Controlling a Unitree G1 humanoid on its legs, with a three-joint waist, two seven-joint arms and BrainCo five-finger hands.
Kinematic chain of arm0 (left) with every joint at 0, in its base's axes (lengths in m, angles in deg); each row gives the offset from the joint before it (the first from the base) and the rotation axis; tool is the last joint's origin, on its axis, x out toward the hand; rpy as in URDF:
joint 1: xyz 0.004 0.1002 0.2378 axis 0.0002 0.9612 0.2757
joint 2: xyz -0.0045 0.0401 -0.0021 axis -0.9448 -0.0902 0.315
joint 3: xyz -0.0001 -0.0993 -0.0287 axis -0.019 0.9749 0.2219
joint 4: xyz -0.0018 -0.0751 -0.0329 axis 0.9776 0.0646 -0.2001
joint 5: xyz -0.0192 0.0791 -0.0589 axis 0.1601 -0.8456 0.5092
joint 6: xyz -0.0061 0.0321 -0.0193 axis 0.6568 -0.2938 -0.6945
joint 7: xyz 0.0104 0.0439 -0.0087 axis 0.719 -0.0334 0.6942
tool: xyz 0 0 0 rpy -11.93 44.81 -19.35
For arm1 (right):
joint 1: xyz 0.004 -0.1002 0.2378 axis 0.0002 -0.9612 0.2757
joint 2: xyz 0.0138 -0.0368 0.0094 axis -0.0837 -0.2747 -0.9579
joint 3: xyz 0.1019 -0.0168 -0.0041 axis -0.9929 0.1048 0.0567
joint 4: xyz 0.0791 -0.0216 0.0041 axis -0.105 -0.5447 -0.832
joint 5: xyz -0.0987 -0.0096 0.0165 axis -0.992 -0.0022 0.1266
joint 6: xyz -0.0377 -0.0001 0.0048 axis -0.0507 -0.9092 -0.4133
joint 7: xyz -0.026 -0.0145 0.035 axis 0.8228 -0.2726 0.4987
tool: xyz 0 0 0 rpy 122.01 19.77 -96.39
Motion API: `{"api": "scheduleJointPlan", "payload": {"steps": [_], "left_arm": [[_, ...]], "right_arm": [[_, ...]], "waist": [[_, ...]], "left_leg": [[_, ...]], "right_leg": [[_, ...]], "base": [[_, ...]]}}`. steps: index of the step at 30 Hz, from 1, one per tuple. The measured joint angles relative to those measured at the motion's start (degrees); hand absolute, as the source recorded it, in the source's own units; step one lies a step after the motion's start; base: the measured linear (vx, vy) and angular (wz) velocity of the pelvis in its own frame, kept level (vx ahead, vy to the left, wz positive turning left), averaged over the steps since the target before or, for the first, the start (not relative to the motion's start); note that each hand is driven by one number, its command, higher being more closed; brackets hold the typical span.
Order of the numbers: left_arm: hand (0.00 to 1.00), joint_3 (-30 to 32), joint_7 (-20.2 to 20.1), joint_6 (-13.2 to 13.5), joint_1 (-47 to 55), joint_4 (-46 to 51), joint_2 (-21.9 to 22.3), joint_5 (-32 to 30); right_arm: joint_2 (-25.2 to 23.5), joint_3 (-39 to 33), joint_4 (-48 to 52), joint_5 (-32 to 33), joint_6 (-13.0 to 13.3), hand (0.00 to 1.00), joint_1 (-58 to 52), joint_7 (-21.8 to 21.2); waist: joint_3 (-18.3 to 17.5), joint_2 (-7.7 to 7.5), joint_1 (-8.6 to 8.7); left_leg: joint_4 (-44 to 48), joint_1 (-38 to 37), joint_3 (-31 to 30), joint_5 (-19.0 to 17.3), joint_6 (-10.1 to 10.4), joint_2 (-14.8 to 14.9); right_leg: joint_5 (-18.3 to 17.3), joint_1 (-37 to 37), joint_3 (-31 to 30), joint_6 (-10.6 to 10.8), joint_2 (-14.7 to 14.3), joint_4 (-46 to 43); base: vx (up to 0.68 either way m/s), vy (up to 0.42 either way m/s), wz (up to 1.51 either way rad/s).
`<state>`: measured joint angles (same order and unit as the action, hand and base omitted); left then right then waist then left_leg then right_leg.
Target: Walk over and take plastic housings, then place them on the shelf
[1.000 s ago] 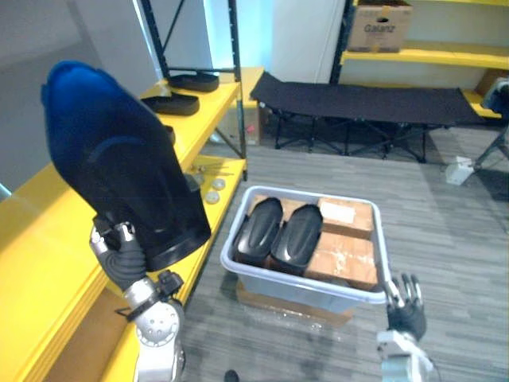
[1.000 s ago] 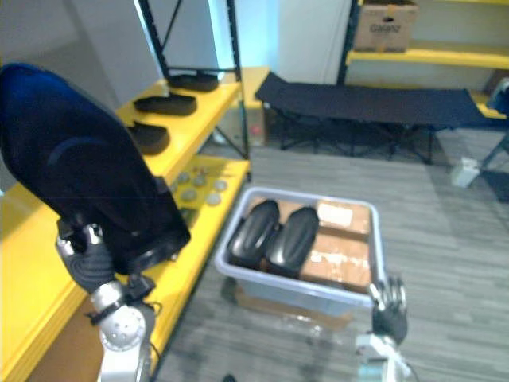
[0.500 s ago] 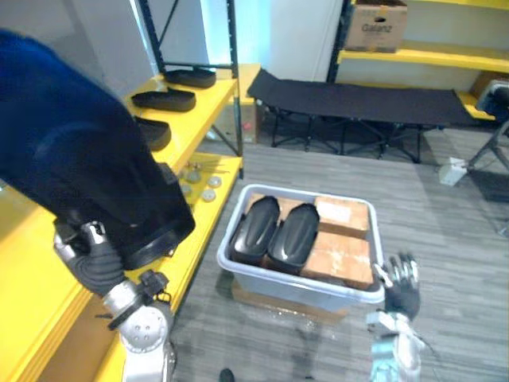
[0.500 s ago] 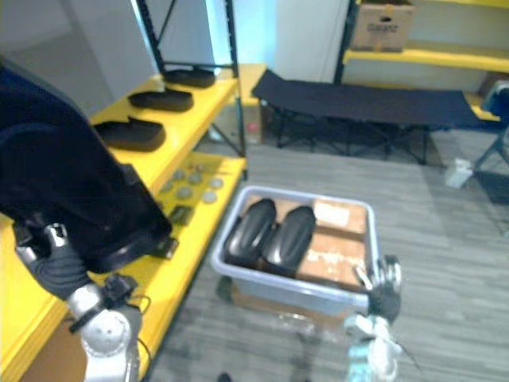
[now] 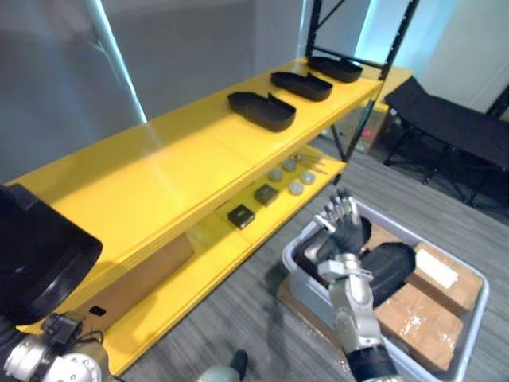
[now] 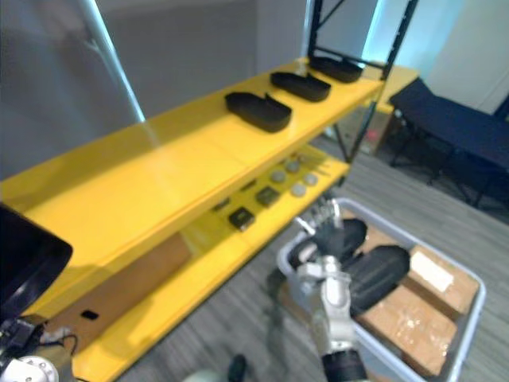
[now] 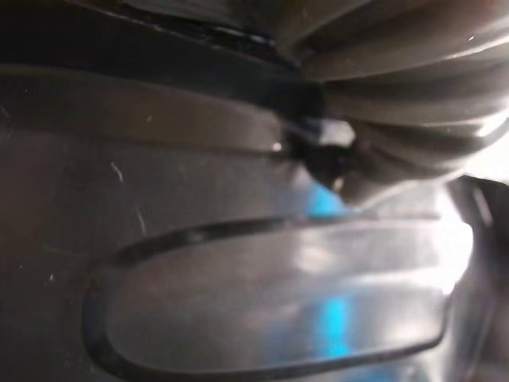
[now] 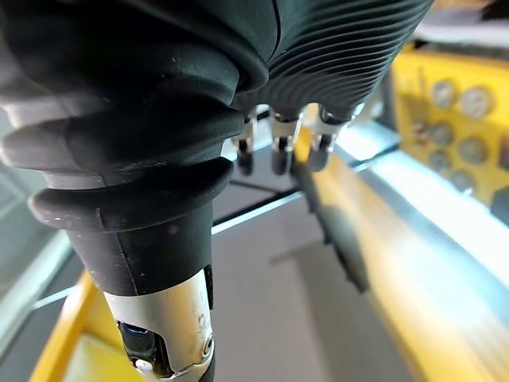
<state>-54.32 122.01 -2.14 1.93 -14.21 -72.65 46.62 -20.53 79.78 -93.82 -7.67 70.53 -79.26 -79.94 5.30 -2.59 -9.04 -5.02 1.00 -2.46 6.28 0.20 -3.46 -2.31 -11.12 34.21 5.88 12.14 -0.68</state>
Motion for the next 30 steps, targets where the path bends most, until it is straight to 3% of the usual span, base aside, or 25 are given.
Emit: {"api": "scheduleJointPlan", "payload": {"steps": [3, 7, 9, 12, 16, 18, 21, 23, 26, 30], "left_arm": [[1.00, 0.0, -1.9, 0.7, 0.7, 0.1, 0.2, 3.3], [1.00, -0.4, -4.6, 2.8, -2.6, 0.1, -0.5, 6.5], [1.00, -1.1, -5.1, 3.7, -4.5, 0.1, -0.6, 6.4], [1.00, -2.9, -6.1, 4.2, -7.1, 0.2, -0.6, 4.0], [1.00, -6.9, -9.5, 4.1, -8.5, -0.1, -4.5, -0.2], [1.00, -9.4, -12.9, 4.2, -10.7, -1.8, -7.8, -0.5], [1.00, -10.0, -14.3, 4.1, -11.5, -4.5, -8.8, -0.3], [1.00, -10.9, -14.1, 3.9, -11.2, -5.8, -8.2, 0.6], [1.00, -13.2, -13.2, 3.5, -10.2, -5.8, -7.3, 0.4], [1.00, -15.8, -13.2, 2.7, -6.9, -5.8, -4.2, -1.1]], "right_arm": [[0.0, 2.1, 0.1, 0.4, -0.5, 0.00, -0.2, -0.9], [0.7, 2.0, 4.1, 0.2, -2.6, 0.00, -1.9, -0.8], [1.3, 1.2, 4.3, -0.9, -2.9, 0.00, -3.0, -0.8], [1.4, -1.5, 4.5, -0.7, -3.1, 0.00, -4.5, -1.8], [1.6, -5.9, 7.8, 1.7, -2.3, 0.00, -8.1, -3.7], [1.5, -8.3, 9.3, 3.1, 0.6, 0.00, -9.3, -4.8], [1.4, -8.8, 10.7, 4.3, 2.0, 0.00, -9.6, -6.8], [1.5, -8.3, 10.7, 4.2, 2.1, 0.00, -9.0, -8.6], [1.5, -7.6, 10.7, 4.2, 1.5, 0.00, -8.0, -9.9], [1.3, -6.5, 10.8, 5.9, 1.4, 0.00, -8.9, -11.4]], "waist": [[0.1, 0.10, 0.31], [1.5, -0.44, 1.52], [1.7, -0.38, 2.16], [2.4, 0.73, 2.54], [2.8, 1.20, 5.05], [2.8, 0.79, 6.26], [2.8, 0.45, 6.49], [2.9, 0.58, 5.20], [3.9, 1.87, 4.75], [4.9, 3.08, 5.14]], "left_leg": [[0.3, 0.1, 2.1, -0.4, -0.3, 0.5], [8.8, 5.0, 12.7, -4.1, -1.1, 3.6], [6.9, 4.5, 12.5, -3.4, -1.1, 2.9], [1.9, 2.0, 13.8, -1.2, -1.7, 2.1], [0.2, 1.0, 8.6, -0.7, -2.1, 0.2], [0.4, 1.0, 4.3, 0.3, -2.2, -0.2], [0.5, 1.1, 1.4, 0.9, -2.3, -0.8], [0.5, 1.4, 1.4, 1.2, -2.0, -1.2], [1.9, 4.2, 1.4, 1.9, -1.0, -0.1], [2.8, 3.0, 1.9, 2.1, -0.5, 1.3]], "right_leg": [[-0.7, 0.4, -1.0, 0.9, -0.1, -0.4], [-0.2, -0.2, 2.2, 1.4, -0.3, -0.3], [-0.3, -0.9, 3.9, 1.6, 0.4, -0.9], [-1.8, -0.9, 4.8, 0.3, 2.0, -3.7], [-2.7, -0.7, -2.1, -0.8, 3.5, -10.0], [-3.5, 1.0, -7.3, -2.0, 3.8, -16.2], [-7.8, 1.2, -9.1, -3.3, 3.1, -17.1], [-9.3, 0.7, -9.2, -4.1, 2.4, -13.9], [-8.5, -0.3, -9.1, -1.0, -0.2, -9.0], [-8.4, -3.0, -8.7, -0.1, -1.7, -7.3]], "base": [[-0.06, 0.016, -0.24], [-0.02, 0.032, 0.32], [0.01, 0.064, 0.60], [0.03, 0.085, 0.42], [0.08, 0.070, 0.68], [0.18, -0.009, 1.02], [0.14, -0.111, 0.55], [0.07, -0.175, 0.21], [0.00, -0.161, 0.11], [-0.07, -0.112, -0.02]]}}
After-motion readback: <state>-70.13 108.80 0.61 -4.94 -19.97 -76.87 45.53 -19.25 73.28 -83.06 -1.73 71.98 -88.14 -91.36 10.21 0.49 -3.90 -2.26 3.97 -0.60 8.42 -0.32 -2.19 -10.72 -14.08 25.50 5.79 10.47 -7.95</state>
